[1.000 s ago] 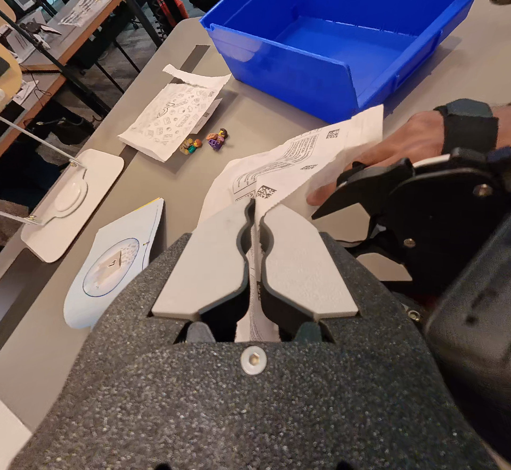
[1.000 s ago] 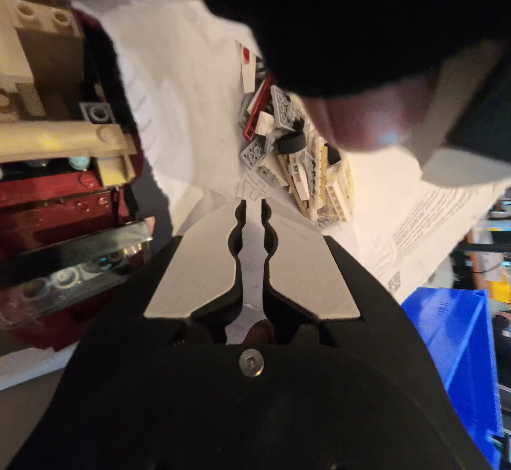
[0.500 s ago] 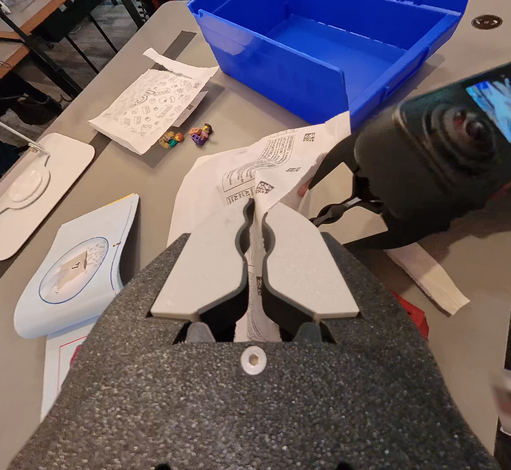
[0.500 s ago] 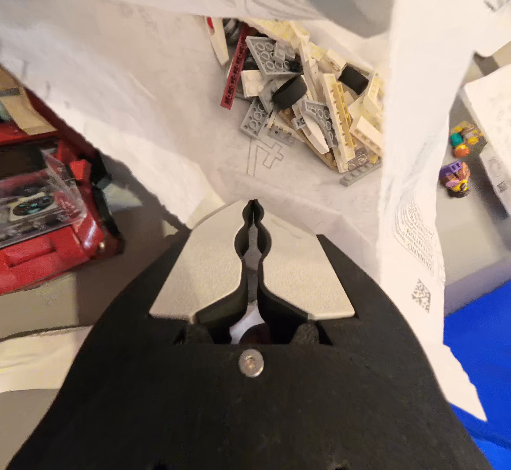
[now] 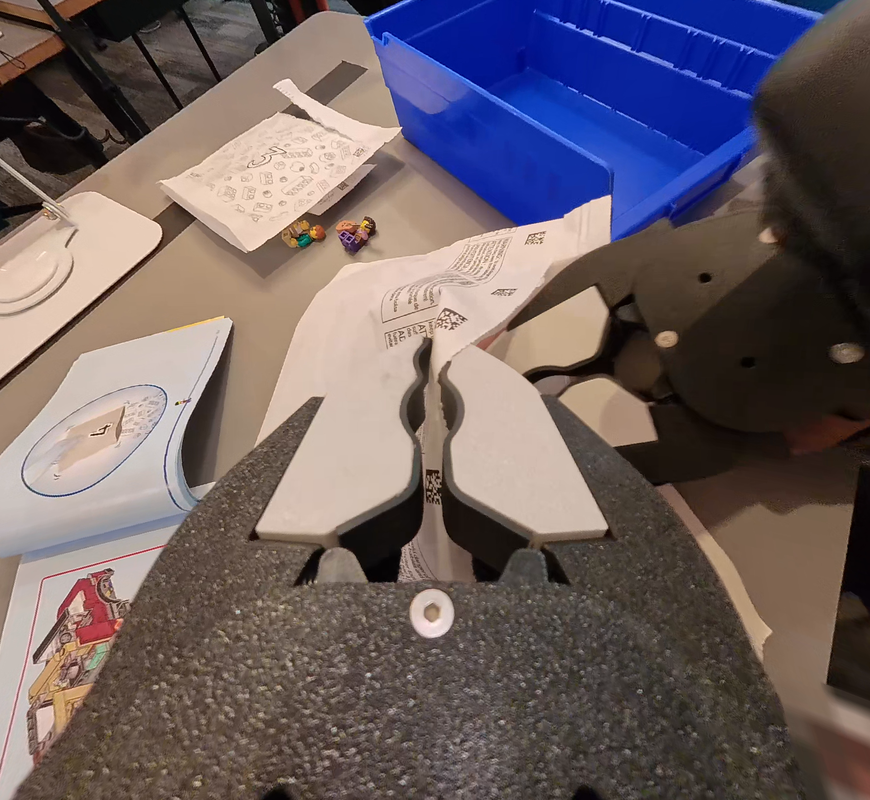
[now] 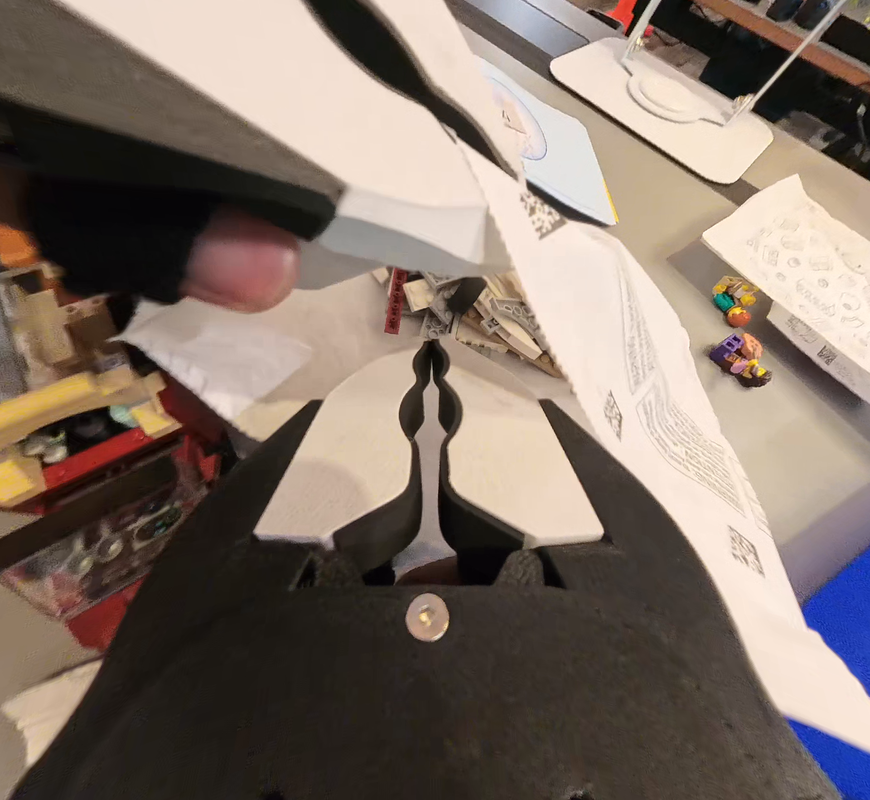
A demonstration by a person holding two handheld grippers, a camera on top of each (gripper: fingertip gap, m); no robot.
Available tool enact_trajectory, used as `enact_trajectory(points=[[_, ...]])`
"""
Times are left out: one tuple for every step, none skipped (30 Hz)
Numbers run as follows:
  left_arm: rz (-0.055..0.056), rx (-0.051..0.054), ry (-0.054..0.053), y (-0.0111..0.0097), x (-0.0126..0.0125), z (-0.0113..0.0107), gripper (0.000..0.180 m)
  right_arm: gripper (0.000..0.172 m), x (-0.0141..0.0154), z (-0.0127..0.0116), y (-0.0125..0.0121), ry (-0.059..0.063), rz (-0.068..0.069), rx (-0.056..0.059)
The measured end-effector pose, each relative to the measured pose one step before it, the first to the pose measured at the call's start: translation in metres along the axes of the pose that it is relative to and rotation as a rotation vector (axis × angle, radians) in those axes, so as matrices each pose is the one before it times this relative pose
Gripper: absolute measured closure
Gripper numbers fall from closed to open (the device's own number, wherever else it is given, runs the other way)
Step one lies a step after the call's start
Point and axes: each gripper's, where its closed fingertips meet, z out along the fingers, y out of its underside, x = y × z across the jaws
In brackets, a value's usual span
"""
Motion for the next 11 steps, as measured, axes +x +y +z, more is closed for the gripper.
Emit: enact_trajectory(points=[[-0.0032,0.0013,-0.0005,-0.00013,0.00012,0.00002,0.180,0.172,0.00124,0.00608,0.00269,0.0013,0.0164,-0.0113],[-0.0026,0.0020,-0.0016,-0.00025,-0.00009,-0.00006,0.180,0.172,0.00178,0.00645,0.00384,0.0012,0.0162,-0.0125],[-0.0015,0.0003,-0.0011,-0.00004,-0.00003,0.00002,0.180,0.172,0.00380,0.00655,0.00541,0.0122,0.0126,-0.0185],[-0.0012,-0.0006,-0.0003,0.00008,0.00022,0.00013,0.180,0.172,0.00435,0.00614,0.00562,0.0160,0.0059,-0.0187],[-0.0024,-0.0007,0.0004,0.00007,0.00021,0.00019,0.180,0.172,0.00365,0.00490,0.00498,0.0108,0.0036,-0.0230],[-0.0020,-0.0010,0.0013,0.00012,0.00056,0.00031,0.180,0.172,0.00298,0.00234,0.00171,0.0088,-0.0004,-0.0179],[-0.0001,0.0004,-0.0027,-0.00017,0.00004,0.00017,0.180,0.172,0.00255,0.00055,-0.00264,0.0111,-0.0021,0.0130],[0.0005,0.0006,-0.0026,-0.00041,0.00004,-0.00008,0.180,0.172,0.00269,0.00158,0.00010,0.0108,-0.0027,-0.0046],[-0.0019,0.0008,0.0011,-0.00054,0.00040,-0.00001,0.180,0.172,0.00265,0.00255,0.00261,0.0121,-0.0104,-0.0206],[-0.0055,0.0010,0.0031,-0.00039,0.00077,-0.00008,0.180,0.172,0.00231,0.00250,0.00239,0.0143,-0.0129,-0.0206],[-0.0074,0.0021,0.0028,-0.00024,0.00050,-0.00004,0.180,0.172,0.00167,0.00224,0.00187,0.0131,-0.0098,-0.0178]])
